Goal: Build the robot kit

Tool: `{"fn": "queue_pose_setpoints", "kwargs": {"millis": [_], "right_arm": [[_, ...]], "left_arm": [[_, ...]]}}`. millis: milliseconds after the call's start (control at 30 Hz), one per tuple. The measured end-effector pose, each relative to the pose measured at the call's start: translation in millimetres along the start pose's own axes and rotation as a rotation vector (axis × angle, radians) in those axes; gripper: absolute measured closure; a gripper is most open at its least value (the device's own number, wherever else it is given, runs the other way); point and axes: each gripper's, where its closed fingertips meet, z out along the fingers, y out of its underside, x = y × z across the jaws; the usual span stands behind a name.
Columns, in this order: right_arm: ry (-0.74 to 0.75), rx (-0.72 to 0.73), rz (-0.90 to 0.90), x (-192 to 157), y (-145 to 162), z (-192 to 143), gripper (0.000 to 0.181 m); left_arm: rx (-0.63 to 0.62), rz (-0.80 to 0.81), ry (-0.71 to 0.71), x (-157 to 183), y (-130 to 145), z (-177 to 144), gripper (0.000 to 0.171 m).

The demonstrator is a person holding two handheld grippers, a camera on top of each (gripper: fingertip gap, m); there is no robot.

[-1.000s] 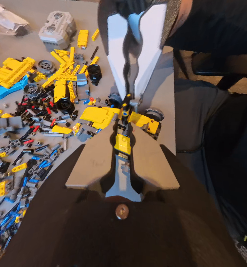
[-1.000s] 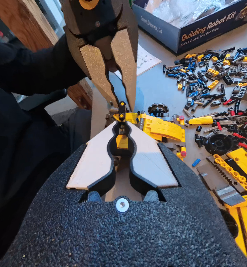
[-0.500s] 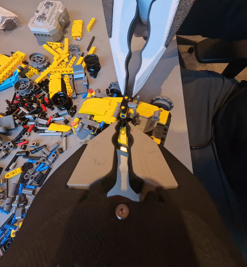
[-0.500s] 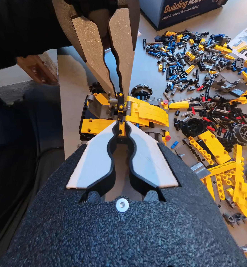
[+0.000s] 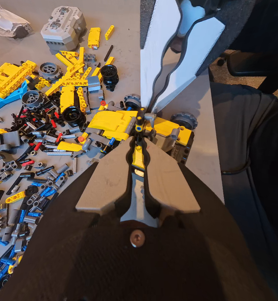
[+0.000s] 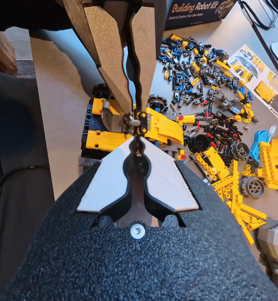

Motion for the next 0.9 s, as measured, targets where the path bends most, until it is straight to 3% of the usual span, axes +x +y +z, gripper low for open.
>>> {"fn": "queue_pose_setpoints", "kwargs": {"millis": [367, 433, 633, 900], "right_arm": [[0.025, -0.035, 0.000, 1, 1, 0, 0.181], [0.019, -0.036, -0.001, 2, 1, 0, 0.181], [-0.025, -0.018, 0.049, 1, -5, 0, 0.181], [0.006, -0.031, 0.019, 1, -3, 1, 0.181]], "left_arm": [[-0.017, 0.045, -0.090, -11, -2, -12, 0.158], [0.011, 0.046, -0.113, -14, -7, -13, 0.148], [0.002, 0.040, -0.112, -17, -1, -2, 0.150], [-0.024, 0.050, -0.128, -22, 4, -12, 0.151]]}}
